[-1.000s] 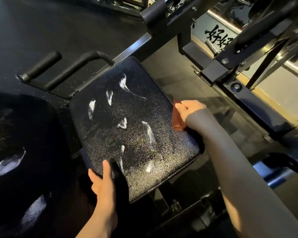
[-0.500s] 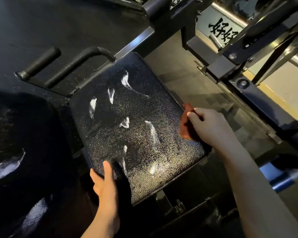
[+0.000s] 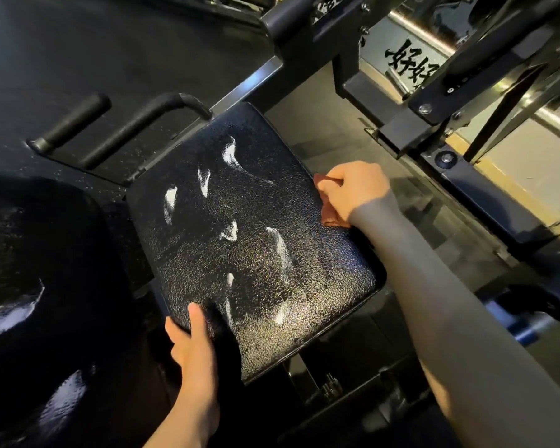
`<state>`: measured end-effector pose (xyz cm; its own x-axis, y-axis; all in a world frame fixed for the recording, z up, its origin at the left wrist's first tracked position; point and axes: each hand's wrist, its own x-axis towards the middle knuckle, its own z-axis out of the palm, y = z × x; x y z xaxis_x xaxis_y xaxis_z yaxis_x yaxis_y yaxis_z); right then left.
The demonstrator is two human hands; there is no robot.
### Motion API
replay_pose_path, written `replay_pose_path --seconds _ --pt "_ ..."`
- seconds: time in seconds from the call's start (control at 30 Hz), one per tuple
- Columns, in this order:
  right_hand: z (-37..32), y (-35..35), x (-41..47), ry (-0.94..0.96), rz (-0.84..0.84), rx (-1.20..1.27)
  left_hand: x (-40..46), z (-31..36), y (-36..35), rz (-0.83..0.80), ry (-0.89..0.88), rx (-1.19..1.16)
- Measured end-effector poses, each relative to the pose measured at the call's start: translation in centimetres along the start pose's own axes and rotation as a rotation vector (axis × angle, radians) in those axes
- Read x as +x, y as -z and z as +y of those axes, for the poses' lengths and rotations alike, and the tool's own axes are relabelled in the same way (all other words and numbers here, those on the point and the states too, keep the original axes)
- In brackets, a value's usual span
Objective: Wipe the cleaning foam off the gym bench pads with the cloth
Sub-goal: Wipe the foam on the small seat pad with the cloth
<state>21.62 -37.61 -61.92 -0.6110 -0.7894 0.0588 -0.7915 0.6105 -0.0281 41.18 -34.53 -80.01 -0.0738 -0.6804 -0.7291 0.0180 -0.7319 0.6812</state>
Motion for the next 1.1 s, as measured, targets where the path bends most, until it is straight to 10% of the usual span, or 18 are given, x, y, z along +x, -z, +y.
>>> replay_pose_path --seconds 1.1 --pt "2.8 0.6 -6.0 -0.073 0.056 0.006 -0.6 0.4 0.4 -0.046 0.006 -0.018"
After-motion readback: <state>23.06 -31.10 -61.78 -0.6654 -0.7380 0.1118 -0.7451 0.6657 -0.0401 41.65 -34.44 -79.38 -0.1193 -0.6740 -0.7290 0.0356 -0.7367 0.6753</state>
